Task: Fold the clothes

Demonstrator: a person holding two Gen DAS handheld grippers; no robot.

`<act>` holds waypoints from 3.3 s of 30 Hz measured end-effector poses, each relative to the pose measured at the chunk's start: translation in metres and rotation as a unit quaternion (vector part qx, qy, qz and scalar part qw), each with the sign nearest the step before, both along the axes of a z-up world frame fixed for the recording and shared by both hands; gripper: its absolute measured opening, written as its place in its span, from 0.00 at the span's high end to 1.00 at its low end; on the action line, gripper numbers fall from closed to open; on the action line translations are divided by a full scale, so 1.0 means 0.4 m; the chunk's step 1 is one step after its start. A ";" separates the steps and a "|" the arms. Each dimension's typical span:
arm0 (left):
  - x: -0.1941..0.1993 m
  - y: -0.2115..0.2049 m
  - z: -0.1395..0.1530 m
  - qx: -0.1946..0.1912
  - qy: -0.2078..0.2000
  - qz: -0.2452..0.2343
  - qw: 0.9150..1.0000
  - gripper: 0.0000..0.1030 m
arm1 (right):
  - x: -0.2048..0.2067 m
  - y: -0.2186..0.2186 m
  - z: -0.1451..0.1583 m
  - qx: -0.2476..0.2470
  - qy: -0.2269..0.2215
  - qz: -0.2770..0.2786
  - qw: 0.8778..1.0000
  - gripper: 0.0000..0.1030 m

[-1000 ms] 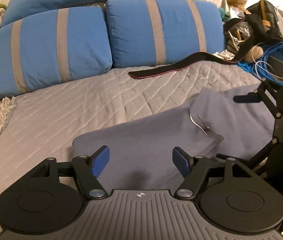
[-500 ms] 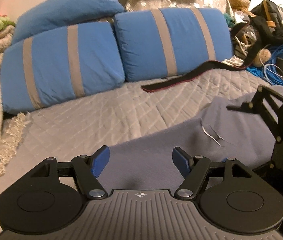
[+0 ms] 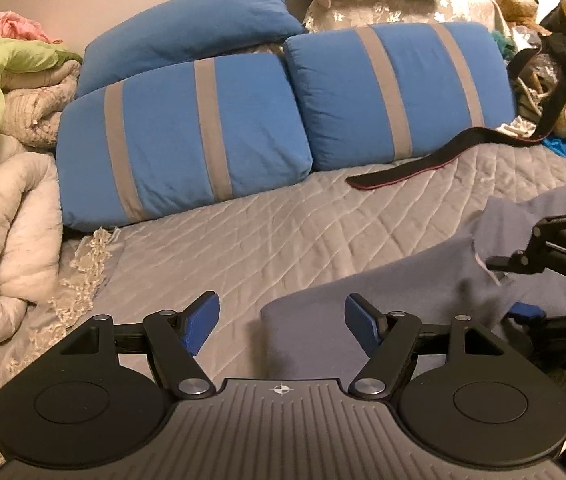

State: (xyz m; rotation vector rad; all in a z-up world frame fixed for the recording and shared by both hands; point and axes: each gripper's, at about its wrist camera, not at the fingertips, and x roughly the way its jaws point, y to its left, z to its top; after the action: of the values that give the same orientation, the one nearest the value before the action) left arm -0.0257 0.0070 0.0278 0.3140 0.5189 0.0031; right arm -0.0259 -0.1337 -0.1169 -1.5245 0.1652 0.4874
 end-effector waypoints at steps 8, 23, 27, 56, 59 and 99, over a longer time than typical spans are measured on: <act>-0.048 -0.010 -0.025 0.038 -0.024 -0.059 0.997 0.34 | 0.006 -0.007 0.004 0.013 0.017 0.004 1.000 0.95; -0.089 -0.172 -0.232 0.335 -0.030 -0.155 0.929 0.34 | 0.034 -0.047 0.132 0.079 -0.014 -0.003 0.997 0.96; -0.074 -0.163 -0.256 0.390 -0.021 -0.125 0.912 0.34 | 0.041 -0.065 0.153 0.077 -0.023 -0.016 0.997 0.96; -0.096 -0.183 -0.293 0.460 0.026 -0.186 0.868 0.40 | -0.011 -0.209 0.063 -0.050 0.142 -0.082 0.985 0.96; -0.101 -0.186 -0.306 0.474 0.028 -0.198 0.858 0.46 | -0.011 -0.209 0.062 -0.054 0.143 -0.082 0.985 0.96; -0.113 -0.223 -0.335 0.501 0.023 -0.195 0.843 0.45 | 0.372 -0.472 0.192 0.445 0.458 -0.388 0.664 0.63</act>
State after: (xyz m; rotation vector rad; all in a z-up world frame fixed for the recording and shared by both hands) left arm -0.0709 -0.0821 -0.1063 1.4550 0.4562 -0.1336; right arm 0.1227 -0.3227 -0.0401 -0.0341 1.1396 0.4726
